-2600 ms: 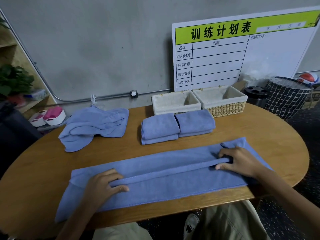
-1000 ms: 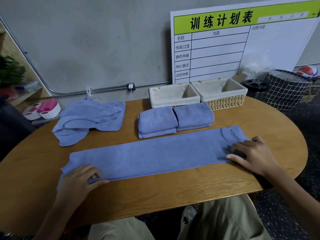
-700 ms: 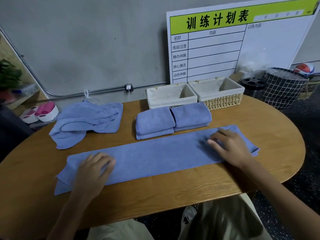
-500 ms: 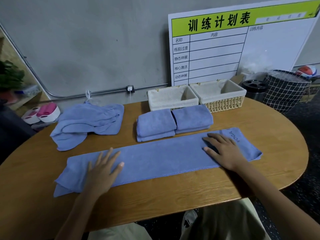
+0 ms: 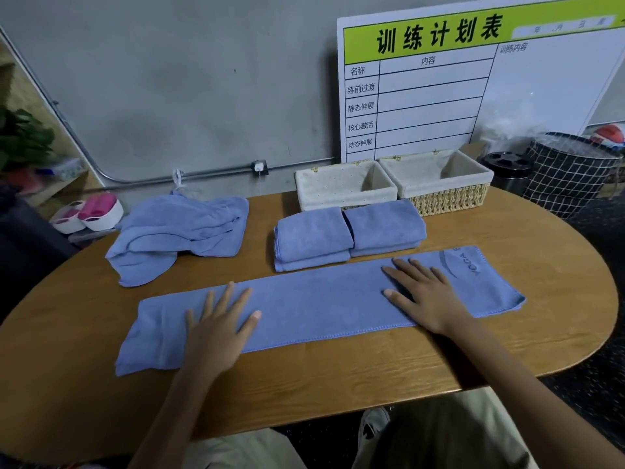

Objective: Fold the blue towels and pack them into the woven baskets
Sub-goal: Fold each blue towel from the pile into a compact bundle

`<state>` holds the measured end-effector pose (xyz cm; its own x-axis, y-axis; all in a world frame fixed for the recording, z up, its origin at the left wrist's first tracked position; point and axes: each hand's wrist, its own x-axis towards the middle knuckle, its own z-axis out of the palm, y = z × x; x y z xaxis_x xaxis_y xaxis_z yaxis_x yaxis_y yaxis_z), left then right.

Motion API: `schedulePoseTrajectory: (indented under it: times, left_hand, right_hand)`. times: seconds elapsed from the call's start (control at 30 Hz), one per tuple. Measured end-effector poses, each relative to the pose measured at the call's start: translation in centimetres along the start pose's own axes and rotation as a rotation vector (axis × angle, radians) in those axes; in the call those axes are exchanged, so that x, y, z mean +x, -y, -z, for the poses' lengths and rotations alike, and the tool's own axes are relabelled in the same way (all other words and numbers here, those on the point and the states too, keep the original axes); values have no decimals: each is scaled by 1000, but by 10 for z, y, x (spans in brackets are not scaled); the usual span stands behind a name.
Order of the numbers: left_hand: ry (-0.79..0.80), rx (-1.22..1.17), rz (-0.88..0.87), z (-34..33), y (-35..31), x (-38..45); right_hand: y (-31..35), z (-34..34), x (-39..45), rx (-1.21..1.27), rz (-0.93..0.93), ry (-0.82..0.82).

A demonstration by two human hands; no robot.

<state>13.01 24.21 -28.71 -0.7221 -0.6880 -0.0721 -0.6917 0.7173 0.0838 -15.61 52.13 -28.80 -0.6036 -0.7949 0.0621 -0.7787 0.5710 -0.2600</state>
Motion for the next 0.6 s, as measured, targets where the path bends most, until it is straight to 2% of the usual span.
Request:
schedulePoseTrajectory:
  times: [0.13, 0.27, 0.33, 0.4, 0.43, 0.5, 0.6]
  left_hand:
    - [-19, 23, 117, 4, 62, -11]
    - [-51, -2, 141, 6, 84, -14]
    - [-239, -114, 170, 6, 92, -20]
    - [-441, -257, 280, 4, 105, -29]
    - [-488, -255, 345, 3, 111, -33]
    - [-477, -190, 435, 4, 117, -37]
    - [-449, -219, 438, 4, 116, -34]
  right_hand:
    - [-14, 8, -5, -5, -31, 34]
    - [-13, 8, -5, -7, -36, 22]
    - [-13, 8, -5, -10, -41, 20]
    - [-13, 7, -5, -15, -45, 22]
    - [-13, 7, -5, -17, -45, 21]
    - [-13, 6, -5, -22, -40, 20]
    - [-14, 7, -4, -22, -40, 21]
